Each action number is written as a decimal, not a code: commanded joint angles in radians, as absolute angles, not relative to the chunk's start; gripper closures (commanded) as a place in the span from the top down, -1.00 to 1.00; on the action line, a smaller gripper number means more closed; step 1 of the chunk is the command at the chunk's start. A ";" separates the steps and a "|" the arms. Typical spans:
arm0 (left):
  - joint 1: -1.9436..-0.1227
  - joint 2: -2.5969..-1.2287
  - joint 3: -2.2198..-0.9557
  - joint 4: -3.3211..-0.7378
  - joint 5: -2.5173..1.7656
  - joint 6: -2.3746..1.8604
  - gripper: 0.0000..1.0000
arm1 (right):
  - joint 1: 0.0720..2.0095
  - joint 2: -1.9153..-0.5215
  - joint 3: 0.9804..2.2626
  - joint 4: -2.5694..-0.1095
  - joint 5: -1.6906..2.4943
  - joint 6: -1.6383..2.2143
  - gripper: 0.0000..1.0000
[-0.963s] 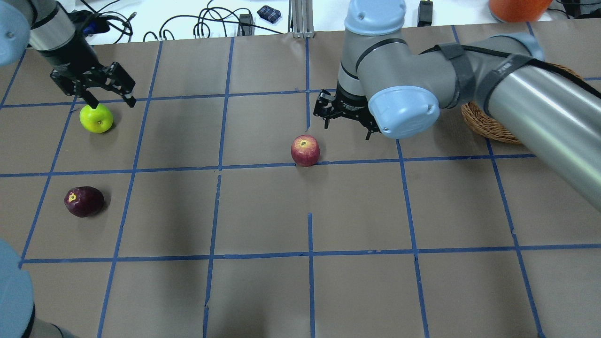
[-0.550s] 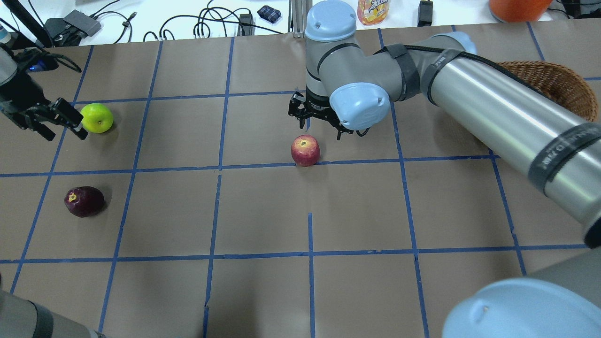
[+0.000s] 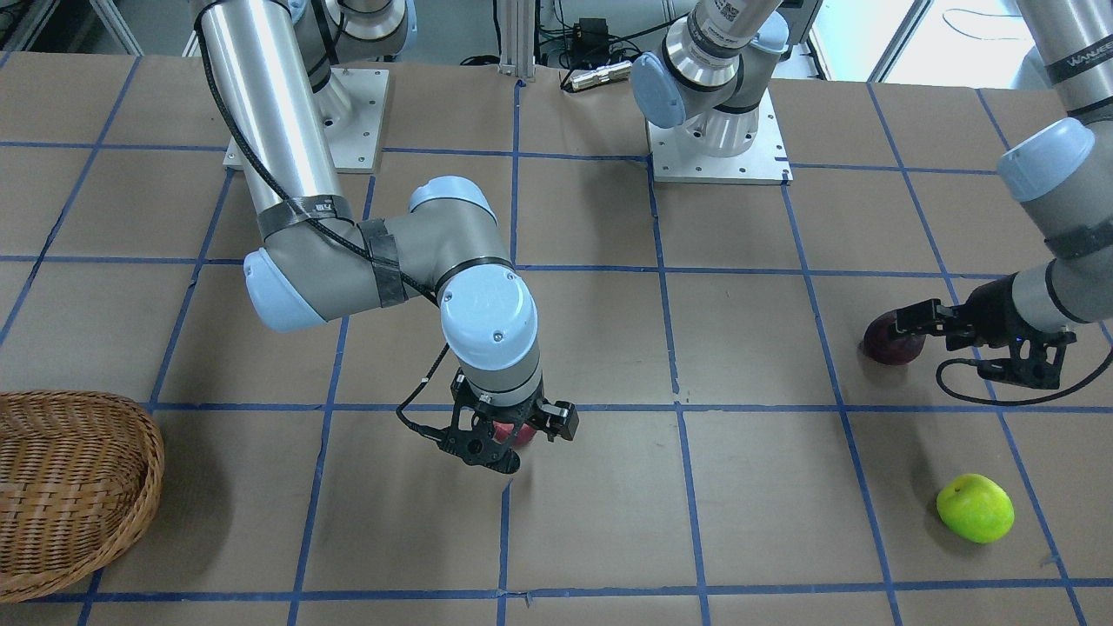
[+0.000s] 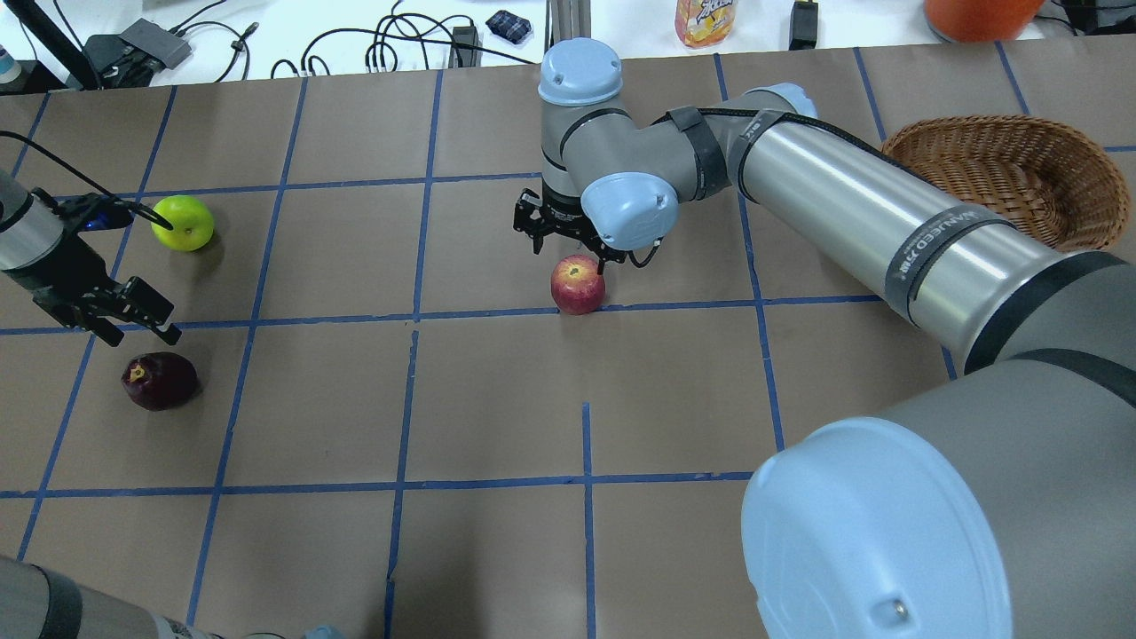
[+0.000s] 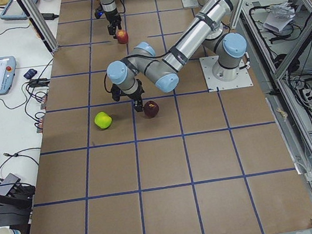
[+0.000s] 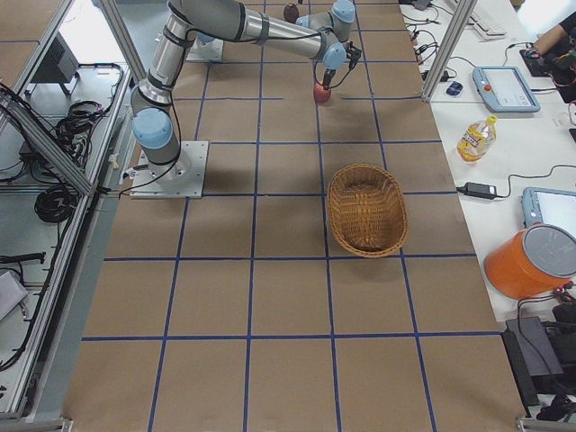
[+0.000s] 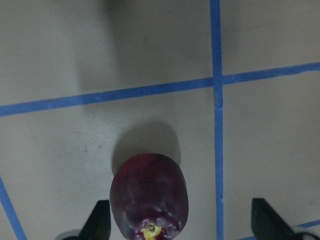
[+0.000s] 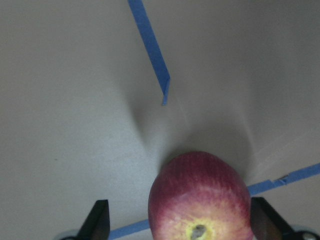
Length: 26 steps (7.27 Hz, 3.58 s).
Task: Put all apples into basket
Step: 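Grasp the yellow-red apple with the right gripper while the left grasps the purple apple, then carry the yellow-red apple to the basket while the left gripper carries the purple apple, then release the yellow-red apple in the basket while the left gripper sets down the purple apple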
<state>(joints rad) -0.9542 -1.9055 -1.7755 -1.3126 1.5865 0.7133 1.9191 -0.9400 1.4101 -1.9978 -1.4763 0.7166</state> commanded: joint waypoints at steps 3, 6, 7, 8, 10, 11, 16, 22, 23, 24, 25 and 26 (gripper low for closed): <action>-0.911 -1.924 -1.854 -1.281 1.588 0.746 1.00 | 1.922 -0.934 1.404 -1.908 -1.474 0.704 1.00; -0.911 -1.925 -1.858 -1.249 1.592 0.750 0.61 | 1.924 -0.914 1.410 -1.907 -1.457 0.695 1.00; -0.913 -1.927 -1.853 -1.238 1.626 0.761 -0.22 | 1.924 -0.908 1.407 -1.908 -1.457 0.666 0.25; -0.913 -1.928 -1.850 -1.233 1.634 0.770 -0.80 | 1.925 -0.911 1.407 -1.904 -1.460 0.660 -0.99; -0.954 -1.864 -1.813 -1.242 1.623 0.775 -0.91 | 1.927 -0.966 1.372 -1.879 -1.469 0.660 -1.00; -1.035 -1.855 -1.777 -1.247 1.624 0.763 -0.92 | 1.893 -1.045 1.341 -1.768 -1.476 0.660 -1.00; -1.475 -1.871 -1.731 -1.204 1.464 0.166 -0.92 | 1.323 -1.189 1.319 -1.667 -1.614 0.070 -1.00; -1.771 -2.014 -1.620 -1.106 1.335 -0.273 -0.90 | 1.129 -1.000 1.331 -1.853 -1.661 -0.152 -1.00; -1.793 -2.037 -1.603 -1.104 1.328 -0.306 -0.90 | 1.124 -0.968 1.330 -1.861 -1.667 -0.150 -1.00; -1.805 -2.063 -1.600 -1.080 1.325 -0.308 -0.89 | 1.124 -0.957 1.327 -1.912 -1.669 -0.150 -1.00; -1.828 -2.089 -1.598 -1.062 1.327 -0.310 -0.89 | 1.126 -0.947 1.324 -1.920 -1.664 -0.138 -1.00; -1.839 -2.101 -1.601 -1.057 1.333 -0.310 -0.84 | 1.126 -0.927 1.325 -1.916 -1.658 -0.138 -0.99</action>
<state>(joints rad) -1.8209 -2.0794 -1.6011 -1.0697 1.3290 -0.3069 1.1260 -0.9485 1.3257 -1.9102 -1.6635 -0.1420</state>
